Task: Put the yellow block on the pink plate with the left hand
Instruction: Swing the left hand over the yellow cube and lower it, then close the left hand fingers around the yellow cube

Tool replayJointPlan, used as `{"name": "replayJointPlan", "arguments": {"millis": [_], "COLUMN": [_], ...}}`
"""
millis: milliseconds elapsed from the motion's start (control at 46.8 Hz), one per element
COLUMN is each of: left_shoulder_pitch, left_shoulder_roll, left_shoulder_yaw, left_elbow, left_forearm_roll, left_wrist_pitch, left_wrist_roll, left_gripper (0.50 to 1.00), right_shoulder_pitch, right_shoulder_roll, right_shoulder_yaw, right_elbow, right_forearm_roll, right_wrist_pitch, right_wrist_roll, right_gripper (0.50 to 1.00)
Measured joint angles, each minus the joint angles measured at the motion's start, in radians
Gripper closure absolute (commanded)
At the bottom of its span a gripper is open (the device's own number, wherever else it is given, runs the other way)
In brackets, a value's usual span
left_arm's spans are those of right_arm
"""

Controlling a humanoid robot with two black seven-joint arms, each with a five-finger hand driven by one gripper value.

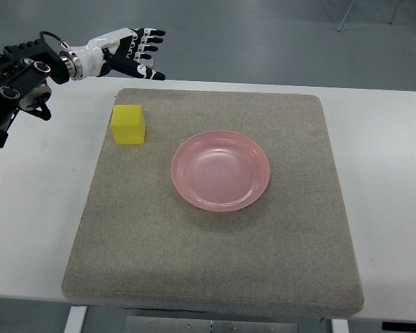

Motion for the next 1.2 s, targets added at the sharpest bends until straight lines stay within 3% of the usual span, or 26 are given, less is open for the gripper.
{"name": "replayJointPlan", "arguments": {"millis": [278, 641, 897, 1196], "left_shoulder_pitch": [-0.046, -0.067, -0.092, -0.128], "left_shoulder_roll": [0.014, 0.020, 0.068, 0.109], "left_shoulder_yaw": [0.151, 0.161, 0.161, 0.162], "left_elbow": [-0.007, -0.013, -0.141, -0.162], "left_forearm_roll": [0.118, 0.390, 0.471, 0.531], "left_wrist_pitch": [-0.004, 0.002, 0.001, -0.006], "left_wrist_roll": [0.015, -0.003, -0.005, -0.036], "left_gripper": [0.525, 0.553, 0.544, 0.542], "right_shoulder_pitch": [0.000, 0.000, -0.001, 0.000], "right_shoulder_roll": [0.000, 0.000, 0.000, 0.000], "right_shoulder_yaw": [0.000, 0.000, 0.000, 0.000], "right_elbow": [0.000, 0.000, 0.000, 0.001], "right_forearm_roll": [0.000, 0.000, -0.001, 0.000], "right_wrist_pitch": [0.000, 0.000, 0.000, 0.000], "right_wrist_roll": [0.000, 0.000, 0.000, 0.000], "right_gripper": [0.576, 0.576, 0.576, 0.576]}}
